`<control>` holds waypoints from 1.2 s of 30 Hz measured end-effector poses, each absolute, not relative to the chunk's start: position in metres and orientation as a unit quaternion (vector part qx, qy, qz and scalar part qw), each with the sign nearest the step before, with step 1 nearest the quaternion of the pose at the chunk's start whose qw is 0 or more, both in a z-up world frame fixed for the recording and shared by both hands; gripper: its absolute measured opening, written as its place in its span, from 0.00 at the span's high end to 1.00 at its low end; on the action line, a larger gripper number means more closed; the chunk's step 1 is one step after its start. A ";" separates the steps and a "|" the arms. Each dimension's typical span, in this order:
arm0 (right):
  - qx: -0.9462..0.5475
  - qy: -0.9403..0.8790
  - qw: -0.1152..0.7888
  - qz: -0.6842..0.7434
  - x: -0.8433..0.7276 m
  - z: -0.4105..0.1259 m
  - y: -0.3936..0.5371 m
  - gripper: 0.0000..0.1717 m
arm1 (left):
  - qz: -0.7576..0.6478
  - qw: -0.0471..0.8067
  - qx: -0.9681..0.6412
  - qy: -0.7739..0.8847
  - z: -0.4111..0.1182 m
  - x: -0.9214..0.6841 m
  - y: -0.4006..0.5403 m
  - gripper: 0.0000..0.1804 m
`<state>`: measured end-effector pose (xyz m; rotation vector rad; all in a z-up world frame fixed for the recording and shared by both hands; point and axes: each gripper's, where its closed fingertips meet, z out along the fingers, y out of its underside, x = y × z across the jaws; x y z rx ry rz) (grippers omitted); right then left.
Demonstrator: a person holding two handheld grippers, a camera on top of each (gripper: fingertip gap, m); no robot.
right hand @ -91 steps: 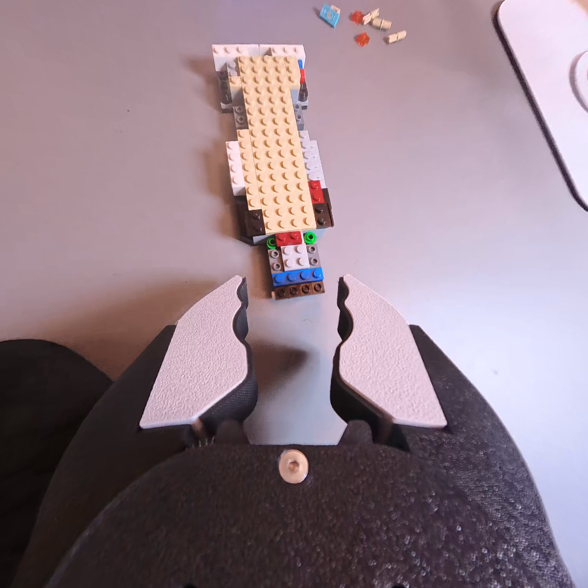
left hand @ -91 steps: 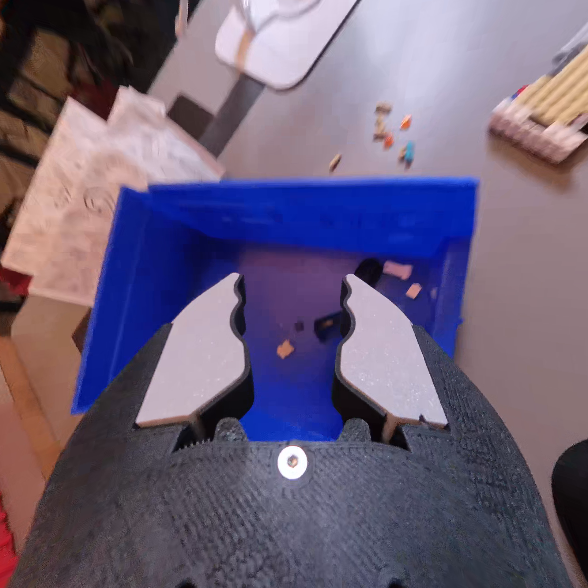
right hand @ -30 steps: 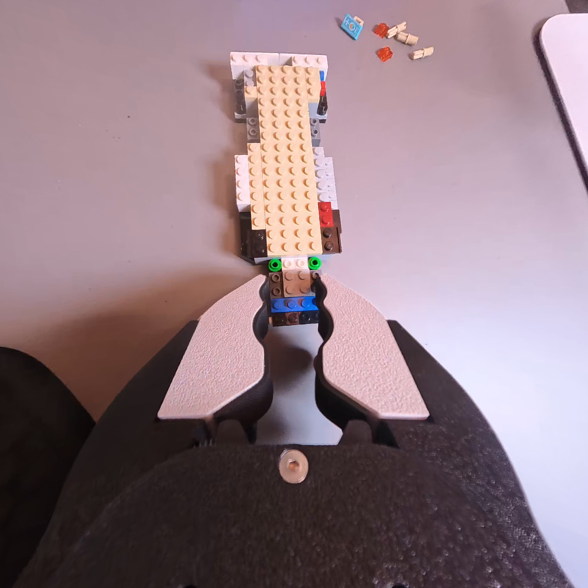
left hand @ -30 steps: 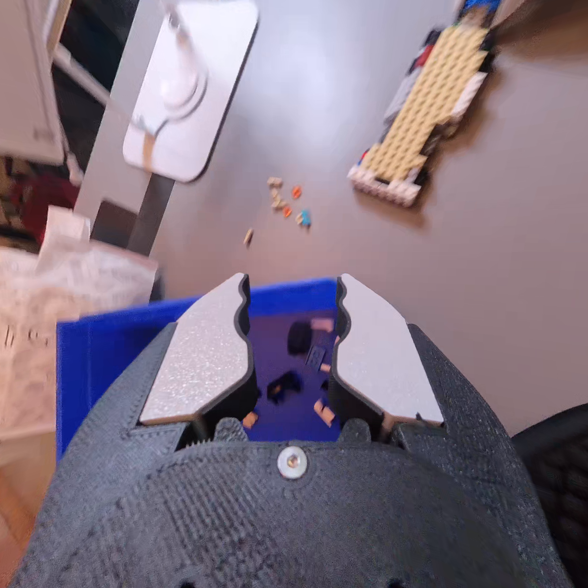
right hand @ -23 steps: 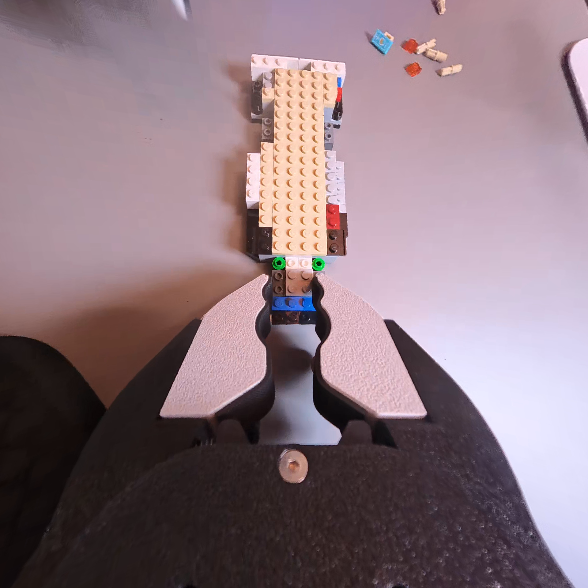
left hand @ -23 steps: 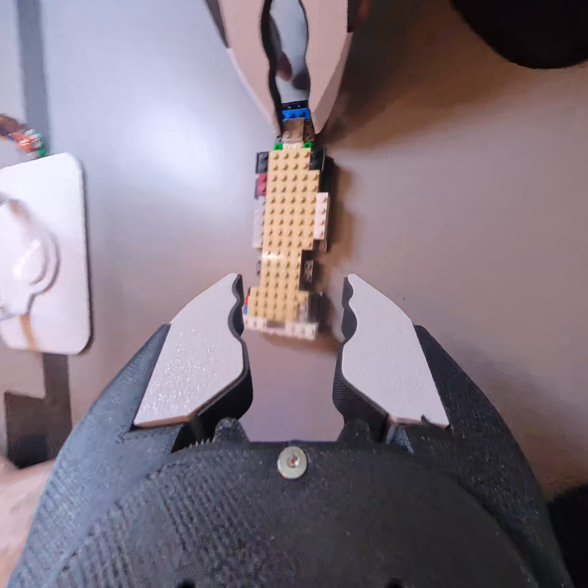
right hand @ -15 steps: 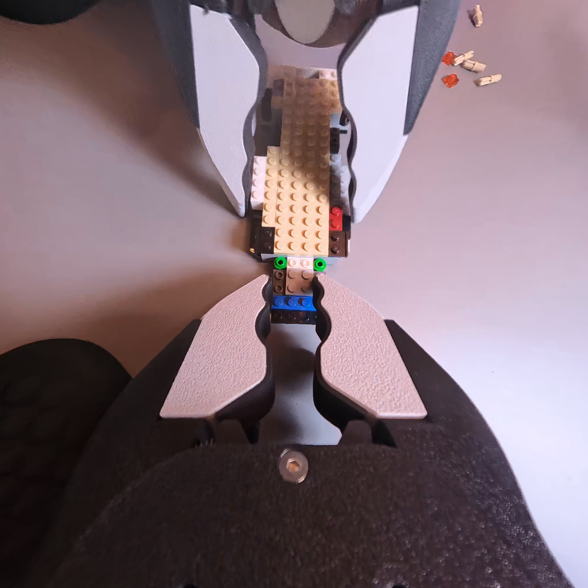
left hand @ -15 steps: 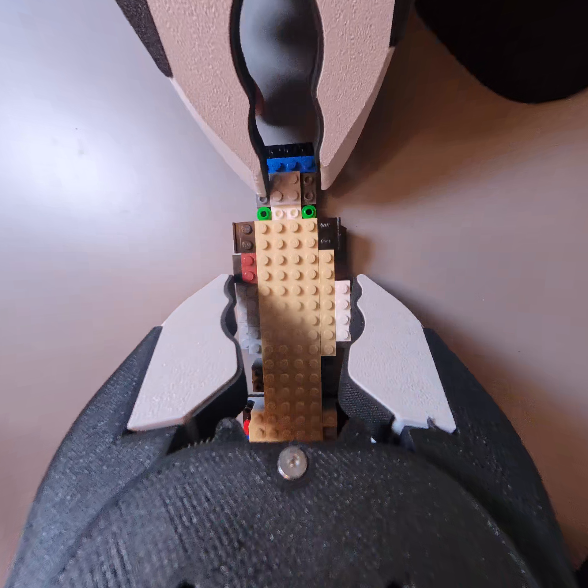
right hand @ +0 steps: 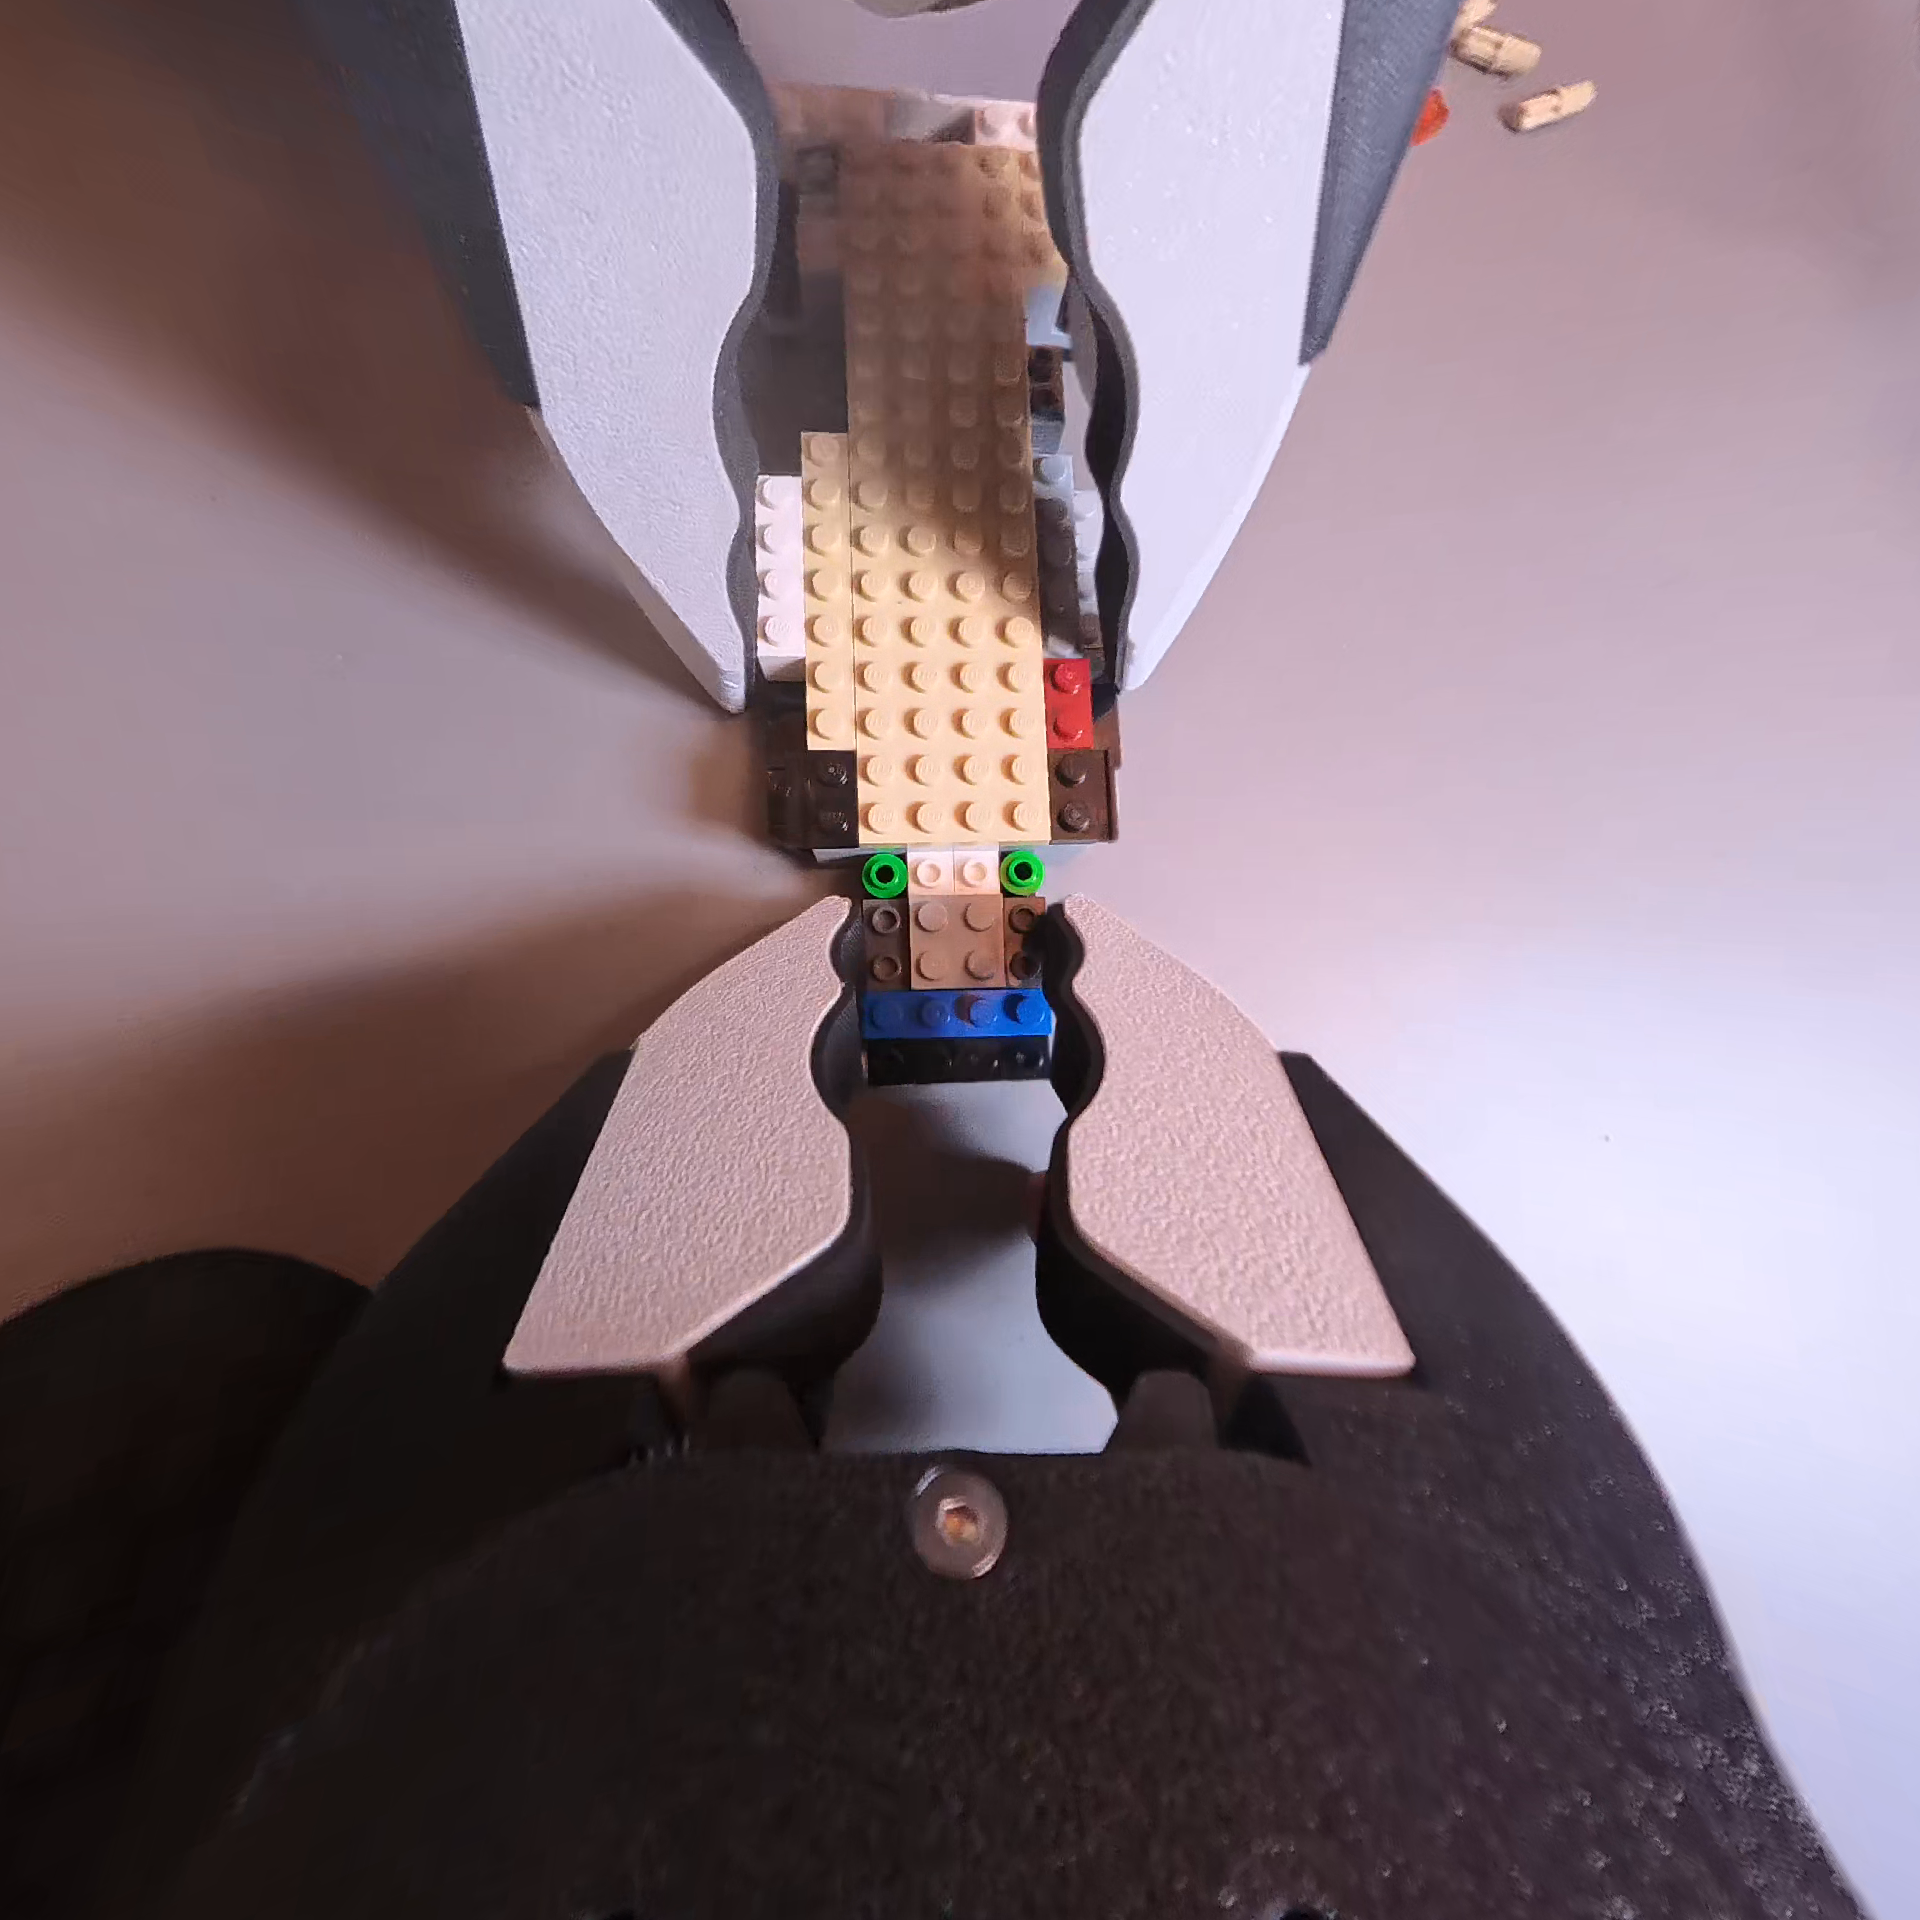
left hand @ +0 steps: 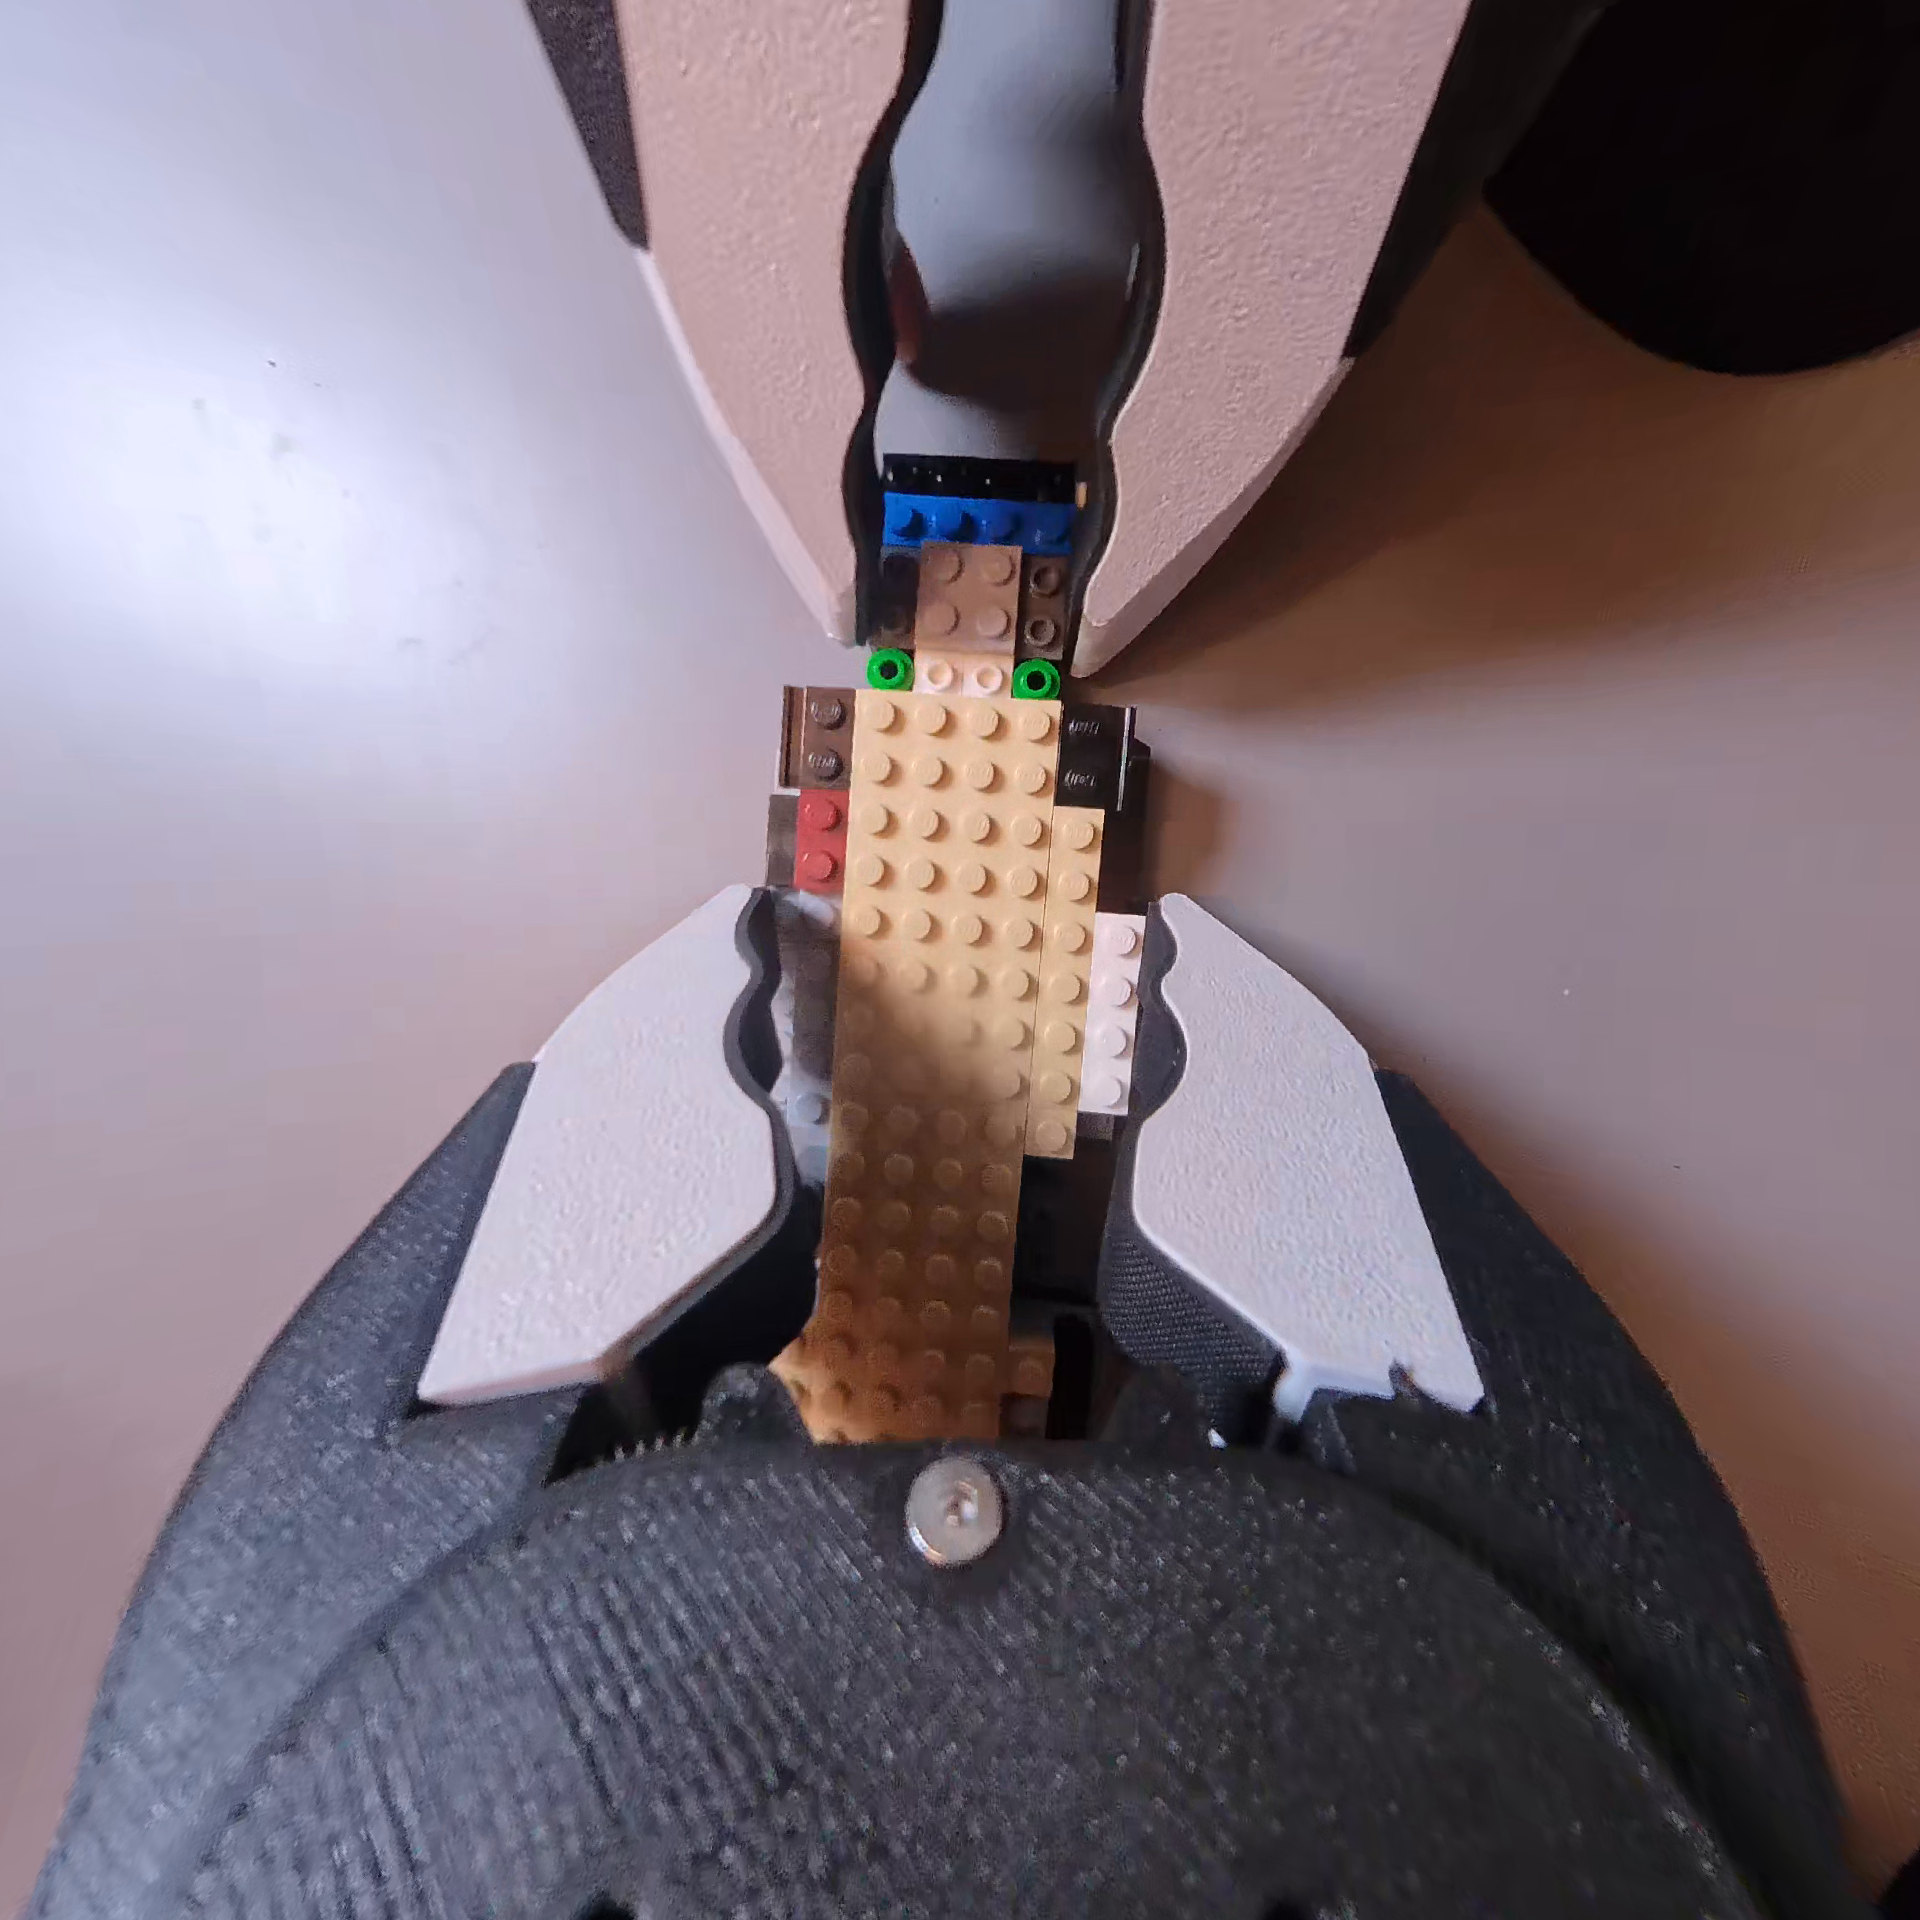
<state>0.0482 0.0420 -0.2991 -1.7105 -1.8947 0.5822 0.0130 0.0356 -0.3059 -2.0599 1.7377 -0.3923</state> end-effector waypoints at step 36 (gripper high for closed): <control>-0.544 -0.670 0.269 0.428 0.062 -0.236 0.007 0.73 | -0.149 0.341 -0.642 0.670 -0.244 0.027 0.017 0.87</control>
